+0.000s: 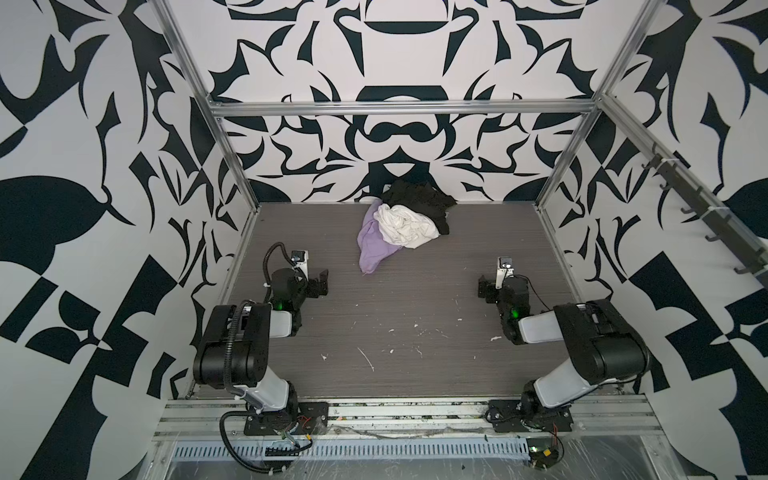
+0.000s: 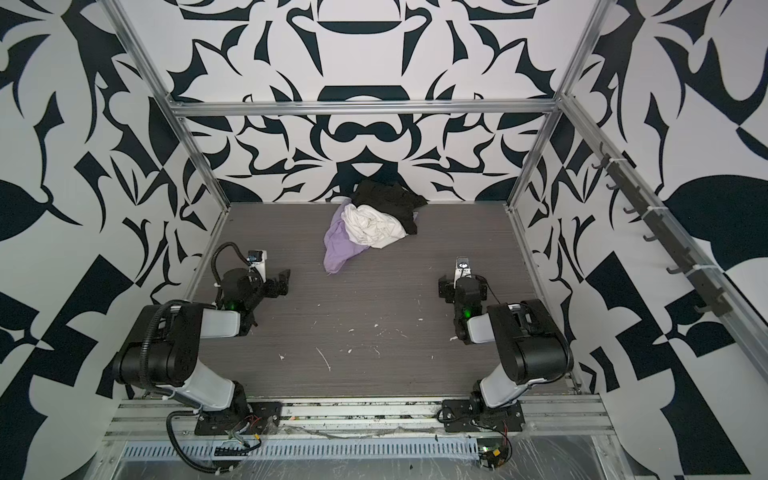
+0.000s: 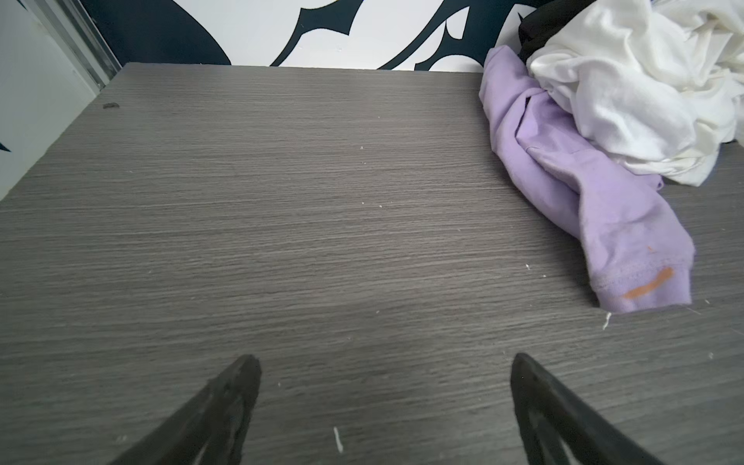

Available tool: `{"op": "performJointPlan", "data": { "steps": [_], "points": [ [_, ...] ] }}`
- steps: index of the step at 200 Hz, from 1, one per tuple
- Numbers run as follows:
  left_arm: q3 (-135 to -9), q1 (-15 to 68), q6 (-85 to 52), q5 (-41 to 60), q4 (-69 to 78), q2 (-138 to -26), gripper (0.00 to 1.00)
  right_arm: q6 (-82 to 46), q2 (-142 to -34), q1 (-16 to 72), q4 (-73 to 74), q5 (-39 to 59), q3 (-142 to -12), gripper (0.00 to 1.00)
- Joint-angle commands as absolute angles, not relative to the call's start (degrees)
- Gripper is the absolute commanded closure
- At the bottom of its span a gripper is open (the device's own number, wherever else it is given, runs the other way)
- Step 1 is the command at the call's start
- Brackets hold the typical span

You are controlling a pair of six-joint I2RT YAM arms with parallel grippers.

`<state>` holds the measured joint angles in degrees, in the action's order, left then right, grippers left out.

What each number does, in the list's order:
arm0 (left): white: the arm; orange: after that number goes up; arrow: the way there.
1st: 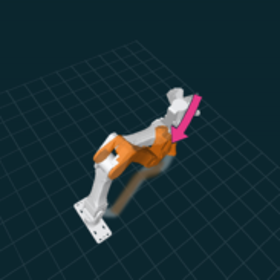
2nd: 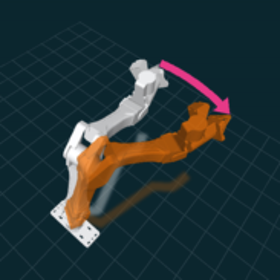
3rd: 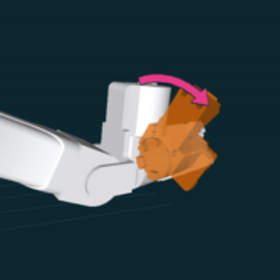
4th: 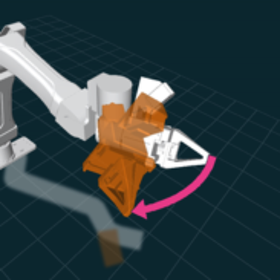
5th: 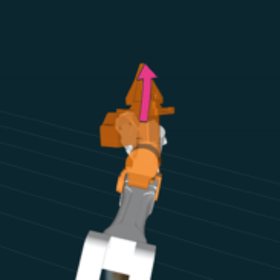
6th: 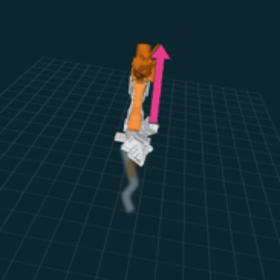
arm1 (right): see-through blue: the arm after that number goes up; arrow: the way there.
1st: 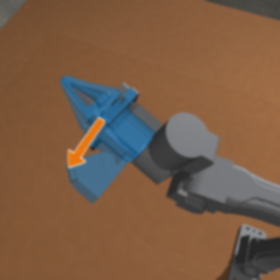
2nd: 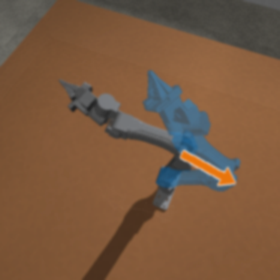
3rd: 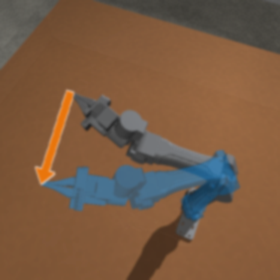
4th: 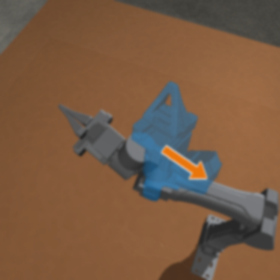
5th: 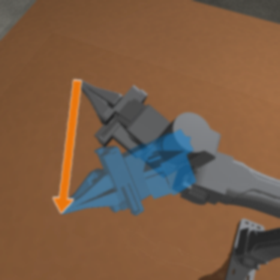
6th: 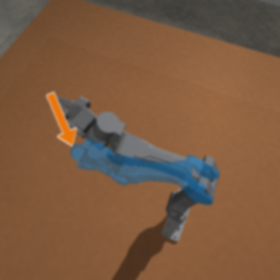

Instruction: Pick out a specific cloth from the pile

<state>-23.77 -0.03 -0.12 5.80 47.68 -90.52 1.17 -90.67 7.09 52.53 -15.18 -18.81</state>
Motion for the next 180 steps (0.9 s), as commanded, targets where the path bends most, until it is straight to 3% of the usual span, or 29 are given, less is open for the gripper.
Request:
{"op": "performJointPlan", "data": {
  "steps": [1, 180],
  "points": [
    [-23.2, 0.0, 0.0, 5.8, 49.3, -90.1, 0.01, 0.3, -89.6, 6.9, 53.5, -15.0, -20.2, 0.01],
    [-21.9, -0.7, -0.4, 6.9, 51.7, -89.6, 0.01, 0.4, -89.5, 6.9, 53.8, -15.0, -19.9, 0.01]
  ]
}}
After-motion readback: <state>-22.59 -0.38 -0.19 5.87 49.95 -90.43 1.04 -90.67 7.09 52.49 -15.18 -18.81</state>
